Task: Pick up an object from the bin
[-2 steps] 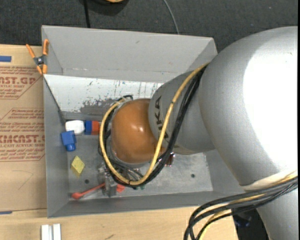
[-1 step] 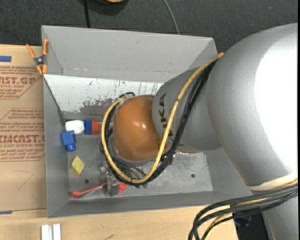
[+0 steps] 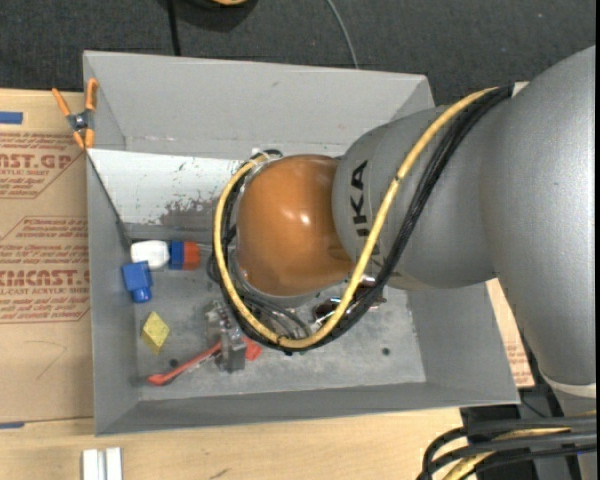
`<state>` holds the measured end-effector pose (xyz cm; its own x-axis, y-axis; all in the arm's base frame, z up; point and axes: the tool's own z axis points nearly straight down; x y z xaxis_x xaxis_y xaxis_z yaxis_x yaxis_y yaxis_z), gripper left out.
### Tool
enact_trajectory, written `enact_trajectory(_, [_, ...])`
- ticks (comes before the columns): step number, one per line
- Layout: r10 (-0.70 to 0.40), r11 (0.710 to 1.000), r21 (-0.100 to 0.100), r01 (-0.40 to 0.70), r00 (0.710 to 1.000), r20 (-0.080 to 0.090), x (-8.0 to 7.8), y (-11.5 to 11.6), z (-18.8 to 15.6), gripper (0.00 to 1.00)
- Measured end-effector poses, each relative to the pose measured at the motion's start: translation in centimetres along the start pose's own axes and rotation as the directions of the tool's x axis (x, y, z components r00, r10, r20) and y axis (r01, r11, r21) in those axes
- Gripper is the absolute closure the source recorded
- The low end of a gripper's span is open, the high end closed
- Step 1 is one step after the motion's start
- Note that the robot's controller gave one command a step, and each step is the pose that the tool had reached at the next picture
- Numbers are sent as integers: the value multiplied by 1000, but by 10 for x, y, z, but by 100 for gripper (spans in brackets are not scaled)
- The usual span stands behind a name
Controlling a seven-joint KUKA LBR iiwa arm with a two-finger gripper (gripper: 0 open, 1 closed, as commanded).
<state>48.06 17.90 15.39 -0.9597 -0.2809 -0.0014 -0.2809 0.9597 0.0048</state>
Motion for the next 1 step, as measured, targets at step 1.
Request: enact_trajectory(1, [0,1000,1,0,1000,-8,2,0,-3,100])
